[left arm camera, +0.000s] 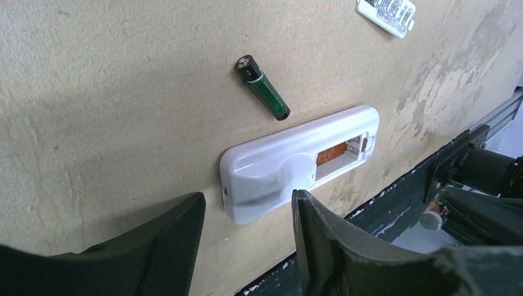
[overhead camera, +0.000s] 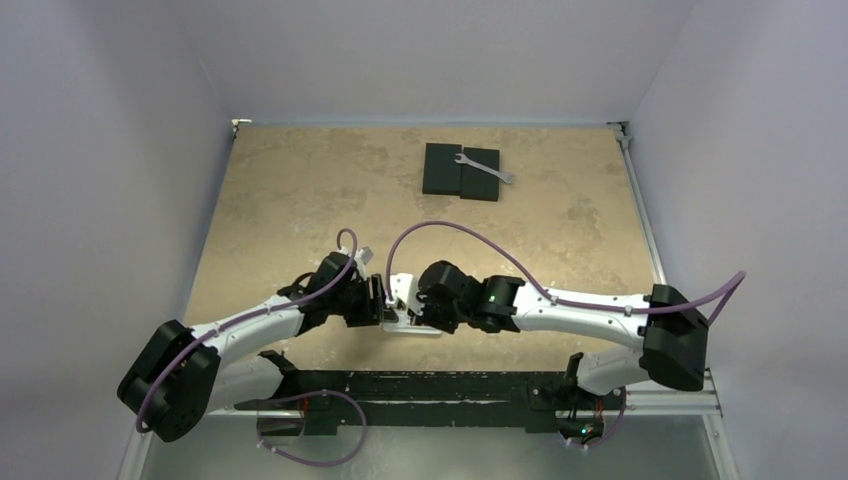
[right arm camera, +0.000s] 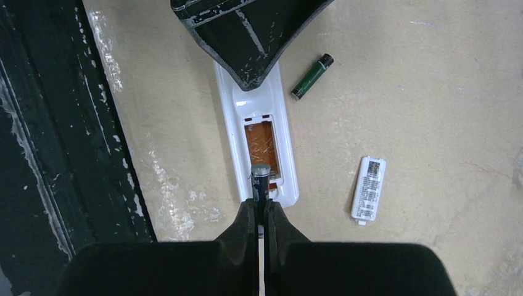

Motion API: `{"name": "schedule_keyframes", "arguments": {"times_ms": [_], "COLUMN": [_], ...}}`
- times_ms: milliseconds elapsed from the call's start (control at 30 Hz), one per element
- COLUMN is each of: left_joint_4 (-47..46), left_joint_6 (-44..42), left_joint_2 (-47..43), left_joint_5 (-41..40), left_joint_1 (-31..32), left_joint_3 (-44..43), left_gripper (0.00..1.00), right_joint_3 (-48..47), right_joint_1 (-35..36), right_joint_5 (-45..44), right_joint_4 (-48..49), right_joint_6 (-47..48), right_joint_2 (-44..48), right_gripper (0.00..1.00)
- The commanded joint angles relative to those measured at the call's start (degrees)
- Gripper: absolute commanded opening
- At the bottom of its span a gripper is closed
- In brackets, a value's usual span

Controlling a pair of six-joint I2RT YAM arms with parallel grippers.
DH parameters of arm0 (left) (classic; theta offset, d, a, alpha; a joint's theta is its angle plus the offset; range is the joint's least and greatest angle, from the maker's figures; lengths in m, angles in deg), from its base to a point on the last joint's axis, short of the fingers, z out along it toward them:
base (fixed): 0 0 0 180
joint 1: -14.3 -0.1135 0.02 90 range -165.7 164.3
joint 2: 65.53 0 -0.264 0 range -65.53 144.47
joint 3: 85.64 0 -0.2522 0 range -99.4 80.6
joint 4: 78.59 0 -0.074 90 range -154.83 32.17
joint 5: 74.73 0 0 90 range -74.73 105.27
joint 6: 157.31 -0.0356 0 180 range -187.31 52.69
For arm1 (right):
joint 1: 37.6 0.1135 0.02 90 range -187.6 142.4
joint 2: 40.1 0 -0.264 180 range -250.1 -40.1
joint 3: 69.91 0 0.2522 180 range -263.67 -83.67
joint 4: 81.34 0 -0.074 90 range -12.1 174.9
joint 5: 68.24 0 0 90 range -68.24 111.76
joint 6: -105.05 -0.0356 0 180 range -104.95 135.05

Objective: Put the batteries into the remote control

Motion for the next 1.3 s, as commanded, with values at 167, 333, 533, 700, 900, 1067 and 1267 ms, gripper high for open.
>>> {"name": "schedule_keyframes", "arguments": {"times_ms": [167, 333, 533, 700, 900, 1067, 1267], "left_joint_4": [1.69, 1.72, 1.64, 1.48, 1.37, 1.37, 1.28], "left_joint_6": [-2.28, -2.8, -3.22, -2.95, -2.84, -2.87, -3.02], "left_joint_2": [-1.65, -1.88, -1.75, -2.5, -2.85, -2.84, -2.6], "left_joint_5": [-3.65, -4.94, -4.9, -4.51, -4.42, -4.21, -4.18], "left_joint_1": [0.08, 0.08, 0.08, 0.08, 0.17, 0.17, 0.17], "left_joint_3": [-0.65, -0.69, -0.89, -0.51, -0.3, -0.47, -0.54], "left_gripper": [0.54, 0.54, 0.53, 0.53, 0.53, 0.53, 0.53], "right_joint_3": [-1.21, -1.98, -1.85, -1.89, -2.75, -2.86, -3.41], "right_joint_1": [0.54, 0.52, 0.54, 0.52, 0.54, 0.5, 0.51], "right_joint_5": [1.68, 1.69, 1.69, 1.69, 1.68, 2.64, 3.58], "right_joint_4": [2.47, 2.12, 3.02, 4.01, 3.88, 4.64, 4.59], "right_joint_6": [3.18, 3.86, 4.03, 4.24, 4.92, 5.31, 5.45], "right_joint_2": [-3.96, -5.75, -6.76, -7.49, -9.06, -9.54, -10.6], "right_gripper": [0.0, 0.04, 0.05, 0.07, 0.08, 0.08, 0.09]}}
